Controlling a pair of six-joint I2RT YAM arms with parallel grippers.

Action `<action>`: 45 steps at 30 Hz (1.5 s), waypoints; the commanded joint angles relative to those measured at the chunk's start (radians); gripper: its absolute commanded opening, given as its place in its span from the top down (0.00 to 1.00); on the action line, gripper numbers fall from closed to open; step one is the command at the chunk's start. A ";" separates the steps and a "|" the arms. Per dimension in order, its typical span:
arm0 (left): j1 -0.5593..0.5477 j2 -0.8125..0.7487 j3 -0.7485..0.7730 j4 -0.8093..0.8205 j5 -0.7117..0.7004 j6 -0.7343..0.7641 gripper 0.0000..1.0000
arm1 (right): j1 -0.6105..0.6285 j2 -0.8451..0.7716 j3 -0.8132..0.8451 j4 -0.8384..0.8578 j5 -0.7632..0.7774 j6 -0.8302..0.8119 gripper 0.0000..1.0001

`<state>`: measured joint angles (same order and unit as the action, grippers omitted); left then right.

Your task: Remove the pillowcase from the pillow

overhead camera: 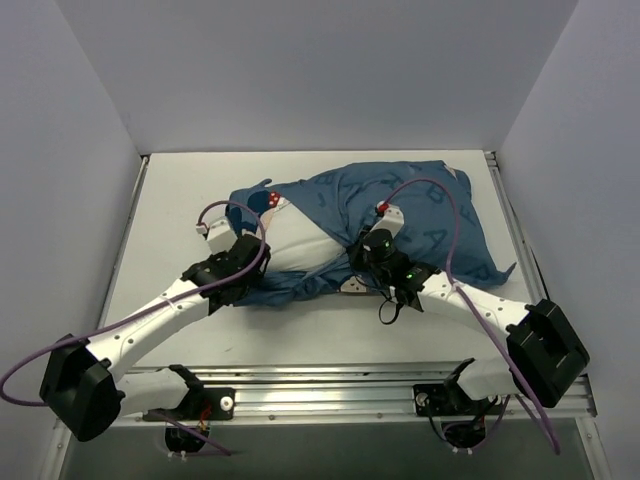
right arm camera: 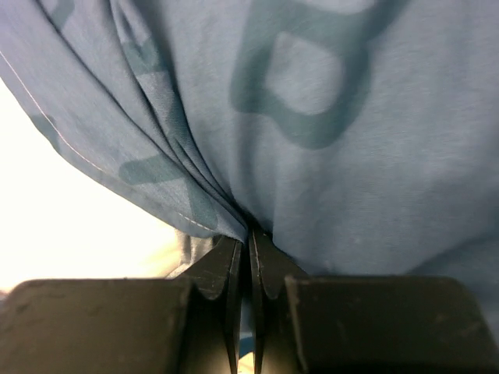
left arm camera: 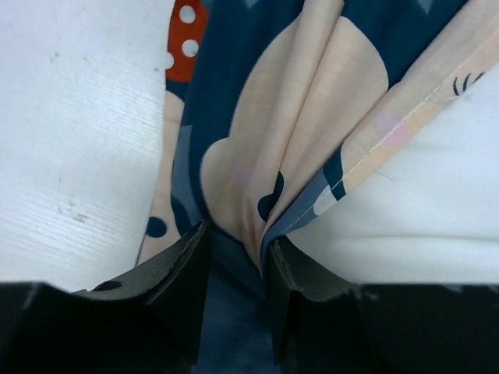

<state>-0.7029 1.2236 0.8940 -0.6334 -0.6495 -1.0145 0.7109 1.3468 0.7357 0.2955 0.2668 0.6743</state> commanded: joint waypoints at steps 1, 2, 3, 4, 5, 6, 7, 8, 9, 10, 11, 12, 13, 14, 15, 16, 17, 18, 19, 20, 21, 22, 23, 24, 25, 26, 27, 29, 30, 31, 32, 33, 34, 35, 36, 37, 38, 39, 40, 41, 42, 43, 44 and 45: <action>0.095 -0.088 -0.101 -0.109 0.042 0.021 0.60 | -0.111 -0.043 -0.035 -0.124 0.104 -0.038 1.00; 0.120 -0.107 -0.143 -0.100 0.062 0.021 0.60 | -0.122 -0.047 -0.032 -0.125 0.088 -0.041 1.00; 0.129 -0.136 -0.164 -0.089 0.082 0.021 0.60 | -0.135 -0.052 -0.029 -0.127 0.080 -0.042 1.00; 0.140 -0.147 -0.182 -0.063 0.102 0.021 0.60 | -0.139 -0.055 -0.025 -0.130 0.075 -0.047 1.00; 0.152 -0.153 -0.199 -0.045 0.153 0.027 0.60 | -0.142 -0.060 -0.021 -0.131 0.072 -0.053 1.00; 0.173 -0.159 -0.233 -0.019 0.186 0.034 0.60 | -0.142 -0.060 -0.019 -0.131 0.057 -0.059 1.00; 0.181 -0.157 -0.248 0.053 0.220 0.045 0.60 | -0.143 -0.055 -0.012 -0.121 0.043 -0.070 1.00; 0.183 -0.154 -0.263 0.095 0.255 0.065 0.60 | -0.142 -0.051 -0.007 -0.113 0.022 -0.088 1.00; 0.183 -0.147 -0.288 0.182 0.321 0.073 0.60 | -0.137 -0.048 0.008 -0.110 -0.027 -0.122 1.00; 0.183 -0.141 -0.299 0.231 0.353 0.080 0.62 | -0.134 -0.043 0.017 -0.113 -0.047 -0.134 1.00; 0.183 -0.131 -0.306 0.268 0.379 0.097 0.64 | -0.128 -0.043 0.030 -0.122 -0.063 -0.148 1.00; 0.181 -0.125 -0.320 0.306 0.433 0.097 0.65 | -0.120 -0.043 0.043 -0.131 -0.075 -0.166 1.00; 0.181 -0.121 -0.328 0.383 0.459 0.099 0.66 | -0.094 -0.051 0.060 -0.159 -0.072 -0.177 0.96; 0.181 -0.118 -0.333 0.412 0.479 0.103 0.70 | -0.079 -0.057 0.095 -0.177 -0.061 -0.186 0.92; 0.180 -0.110 -0.337 0.440 0.497 0.103 0.72 | -0.061 -0.063 0.115 -0.193 -0.048 -0.196 0.88; 0.178 -0.108 -0.342 0.478 0.522 0.103 0.75 | -0.041 -0.072 0.137 -0.229 -0.016 -0.214 0.79; 0.177 -0.105 -0.343 0.495 0.531 0.103 0.79 | 0.002 -0.075 0.186 -0.249 0.004 -0.222 0.74; 0.175 -0.107 -0.346 0.509 0.539 0.103 0.81 | 0.027 -0.078 0.211 -0.268 0.029 -0.229 0.69; 0.174 -0.108 -0.349 0.535 0.550 0.103 0.83 | 0.051 -0.077 0.237 -0.294 0.073 -0.248 0.59; 0.172 -0.111 -0.357 0.547 0.553 0.100 0.85 | 0.096 -0.074 0.264 -0.333 0.093 -0.254 0.54; 0.171 -0.118 -0.362 0.557 0.554 0.100 0.86 | 0.119 -0.072 0.313 -0.346 0.110 -0.260 0.50; 0.169 -0.121 -0.365 0.569 0.560 0.097 0.86 | 0.140 -0.063 0.335 -0.363 0.126 -0.271 0.43; 0.166 -0.124 -0.368 0.572 0.564 0.096 0.87 | 0.160 -0.057 0.356 -0.368 0.152 -0.274 0.40; 0.164 -0.127 -0.371 0.574 0.564 0.096 0.87 | 0.200 -0.051 0.401 -0.372 0.161 -0.280 0.37; 0.161 -0.127 -0.369 0.574 0.564 0.094 0.87 | 0.220 -0.031 0.422 -0.378 0.175 -0.282 0.34; 0.160 -0.127 -0.372 0.575 0.564 0.091 0.87 | 0.242 -0.020 0.444 -0.377 0.195 -0.286 0.32; 0.158 -0.128 -0.374 0.575 0.564 0.091 0.87 | 0.283 -0.006 0.482 -0.372 0.199 -0.289 0.32; 0.155 -0.130 -0.377 0.580 0.565 0.082 0.87 | 0.320 0.041 0.522 -0.361 0.212 -0.300 0.32; 0.151 -0.131 -0.379 0.581 0.565 0.080 0.87 | 0.347 0.058 0.536 -0.354 0.210 -0.301 0.32; 0.149 -0.131 -0.380 0.581 0.565 0.079 0.87 | 0.354 0.095 0.557 -0.332 0.197 -0.303 0.32; 0.148 -0.134 -0.380 0.581 0.565 0.076 0.87 | 0.355 0.112 0.562 -0.320 0.177 -0.300 0.32; 0.146 -0.136 -0.380 0.581 0.564 0.074 0.87 | 0.357 0.132 0.567 -0.311 0.151 -0.286 0.32; 0.146 -0.138 -0.380 0.578 0.562 0.073 0.87 | 0.357 0.167 0.567 -0.294 0.150 -0.279 0.32; 0.145 -0.144 -0.382 0.575 0.561 0.071 0.87 | 0.357 0.181 0.553 -0.262 0.153 -0.269 0.31; 0.143 -0.145 -0.382 0.572 0.557 0.070 0.87 | 0.357 0.199 0.547 -0.251 0.152 -0.256 0.28; 0.143 -0.150 -0.380 0.568 0.557 0.068 0.87 | 0.357 0.234 0.544 -0.246 0.156 -0.248 0.25; 0.141 -0.157 -0.380 0.561 0.557 0.070 0.87 | 0.357 0.250 0.533 -0.248 0.160 -0.243 0.24; 0.141 -0.162 -0.380 0.558 0.553 0.070 0.87 | 0.357 0.265 0.527 -0.252 0.172 -0.234 0.23; 0.140 -0.165 -0.380 0.551 0.547 0.068 0.87 | 0.357 0.287 0.521 -0.281 0.227 -0.190 0.19; 0.140 -0.171 -0.382 0.548 0.545 0.070 0.87 | 0.354 0.294 0.496 -0.291 0.256 -0.171 0.15; 0.138 -0.174 -0.382 0.545 0.544 0.070 0.87 | 0.349 0.301 0.482 -0.324 0.279 -0.151 0.08; 0.138 -0.176 -0.382 0.544 0.544 0.071 0.87 | 0.345 0.308 0.470 -0.329 0.296 -0.116 0.05; 0.138 -0.176 -0.383 0.544 0.544 0.071 0.87 | 0.332 0.311 0.458 -0.334 0.292 -0.105 0.02; 0.138 -0.174 -0.383 0.544 0.544 0.071 0.87 | 0.328 0.313 0.438 -0.338 0.279 -0.098 0.00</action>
<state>-0.5556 1.0615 0.5179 -0.0715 -0.1188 -0.9401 1.0626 1.6680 1.2011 -0.0086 0.4679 0.4973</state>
